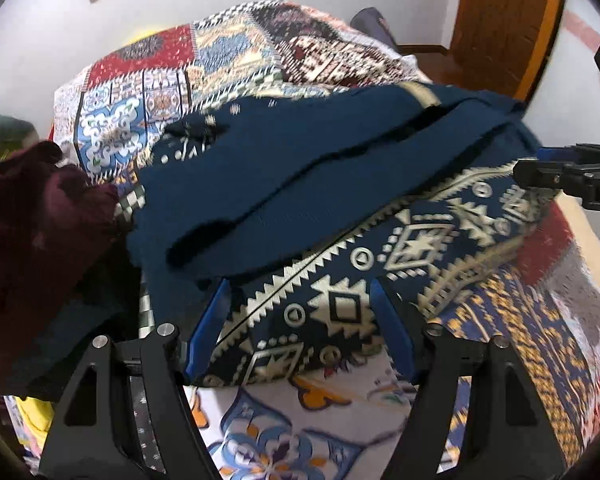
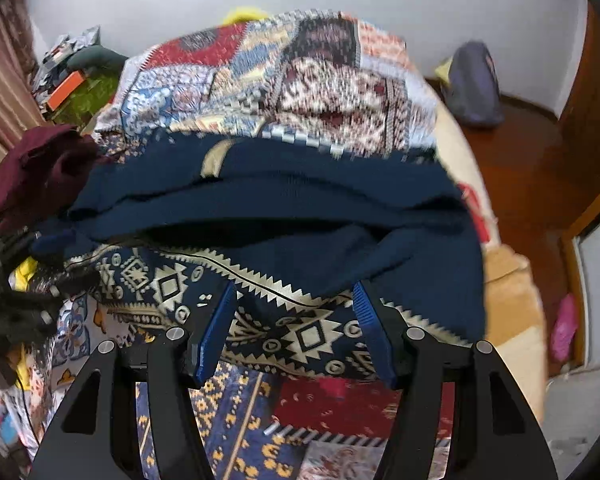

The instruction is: Fold large clothes

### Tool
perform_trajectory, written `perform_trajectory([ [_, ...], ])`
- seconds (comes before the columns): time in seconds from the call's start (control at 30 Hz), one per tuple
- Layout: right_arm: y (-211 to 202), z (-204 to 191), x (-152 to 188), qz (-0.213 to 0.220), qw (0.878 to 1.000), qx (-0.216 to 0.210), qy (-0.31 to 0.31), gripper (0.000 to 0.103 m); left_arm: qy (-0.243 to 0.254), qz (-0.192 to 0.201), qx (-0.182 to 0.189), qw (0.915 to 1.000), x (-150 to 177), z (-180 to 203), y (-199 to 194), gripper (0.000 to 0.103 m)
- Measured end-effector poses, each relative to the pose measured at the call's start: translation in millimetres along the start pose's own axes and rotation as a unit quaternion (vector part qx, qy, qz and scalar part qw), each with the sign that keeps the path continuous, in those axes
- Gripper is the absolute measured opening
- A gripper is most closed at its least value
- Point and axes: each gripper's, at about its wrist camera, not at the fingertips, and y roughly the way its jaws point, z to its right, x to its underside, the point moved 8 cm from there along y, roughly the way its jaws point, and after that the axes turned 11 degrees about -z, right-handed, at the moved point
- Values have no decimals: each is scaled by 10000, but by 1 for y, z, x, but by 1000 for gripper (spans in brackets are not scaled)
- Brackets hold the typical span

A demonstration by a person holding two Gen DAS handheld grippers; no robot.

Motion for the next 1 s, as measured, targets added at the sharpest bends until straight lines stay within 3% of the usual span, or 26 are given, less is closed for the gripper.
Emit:
perform_trajectory([
  [0.23, 32, 6, -43, -372, 9990, -73, 220, 59, -378, 140, 122, 9991, -60, -37, 15, 77],
  [0.33, 32, 3, -76, -429, 9991, 51, -50, 59, -379, 161, -268, 9988, -98, -60, 17, 77],
  [0.4, 33, 7, -102, -447, 9987, 230, -84, 59, -647, 185, -633, 9957, -124, -82, 15, 74],
  [0.5, 14, 24, -129, 113, 9969, 723, 279, 57, -1334, 520, -982, 9848, -145, -112, -4, 74],
  [0.57, -9, 29, -138, 620, 9931, 886, 455, 57, -1628, 806, -733, 9806, -147, -122, -22, 74],
  [0.67, -33, 23, -134, 1052, 9915, 600, 481, 60, -1613, 941, -398, 9816, -137, -119, -32, 74],
  [1.0, -8, -11, -70, 612, 9977, 274, -106, 61, -386, 589, 26, 9975, -83, -32, -14, 74],
])
